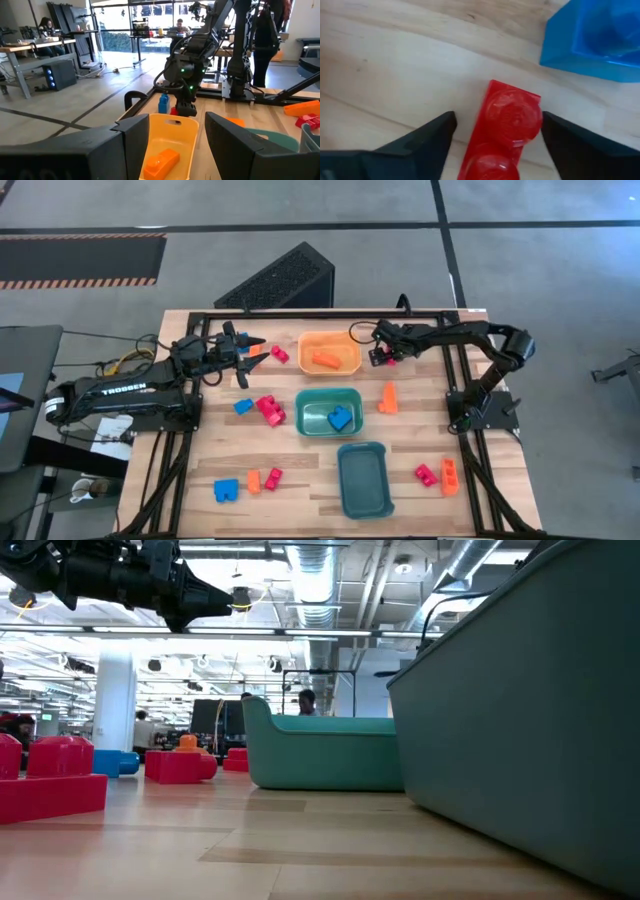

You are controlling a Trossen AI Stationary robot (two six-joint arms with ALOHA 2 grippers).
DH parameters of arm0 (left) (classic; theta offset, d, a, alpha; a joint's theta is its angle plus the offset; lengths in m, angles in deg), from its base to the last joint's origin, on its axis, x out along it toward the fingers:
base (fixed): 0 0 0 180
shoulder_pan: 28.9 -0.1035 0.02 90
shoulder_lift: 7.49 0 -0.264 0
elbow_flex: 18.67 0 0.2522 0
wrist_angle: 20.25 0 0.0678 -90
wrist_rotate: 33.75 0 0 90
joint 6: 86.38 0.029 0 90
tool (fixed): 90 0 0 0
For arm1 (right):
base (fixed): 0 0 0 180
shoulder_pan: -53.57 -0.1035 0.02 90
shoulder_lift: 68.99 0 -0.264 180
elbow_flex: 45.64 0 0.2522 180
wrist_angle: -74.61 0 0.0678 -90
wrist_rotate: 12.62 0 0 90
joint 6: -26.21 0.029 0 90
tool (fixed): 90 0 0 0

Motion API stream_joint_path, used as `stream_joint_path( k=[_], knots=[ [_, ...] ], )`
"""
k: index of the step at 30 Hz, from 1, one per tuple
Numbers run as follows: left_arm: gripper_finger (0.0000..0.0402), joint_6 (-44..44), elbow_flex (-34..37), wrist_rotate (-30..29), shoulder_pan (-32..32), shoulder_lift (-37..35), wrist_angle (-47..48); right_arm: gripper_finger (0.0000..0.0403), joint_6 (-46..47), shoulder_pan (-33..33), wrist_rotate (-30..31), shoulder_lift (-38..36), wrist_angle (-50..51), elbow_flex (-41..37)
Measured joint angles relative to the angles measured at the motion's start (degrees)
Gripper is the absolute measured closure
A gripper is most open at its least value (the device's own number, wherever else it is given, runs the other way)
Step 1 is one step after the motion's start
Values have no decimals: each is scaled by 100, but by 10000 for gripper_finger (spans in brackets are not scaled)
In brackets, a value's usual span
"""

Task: Sort & place blocks by color
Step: Put the red game piece into the blue bin

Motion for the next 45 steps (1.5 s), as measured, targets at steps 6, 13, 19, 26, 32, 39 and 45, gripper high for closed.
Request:
stream_joint_path(
  k=[6,13,19,26,32,39,45],
  knots=[
    [220,0,0,-1,0,2,14,237,-126,-35,-8,-357,153,-43],
    [220,-25,0,44,0,2,20,287,-156,-221,-200,-1337,660,-41],
    [220,-33,0,75,0,2,24,287,-341,-1097,-792,-2499,899,-39],
    [220,-95,0,111,0,2,20,287,-243,-3389,-1034,-3314,387,-37],
    [220,-431,0,605,32,2,169,287,323,-5397,-298,-3124,-1032,-28],
    [220,-862,0,670,851,2,177,287,920,-6552,322,-2216,-1452,148],
    [220,-979,247,-637,2002,11,-86,273,1144,-6840,256,-1312,-1431,551]
  ],
)
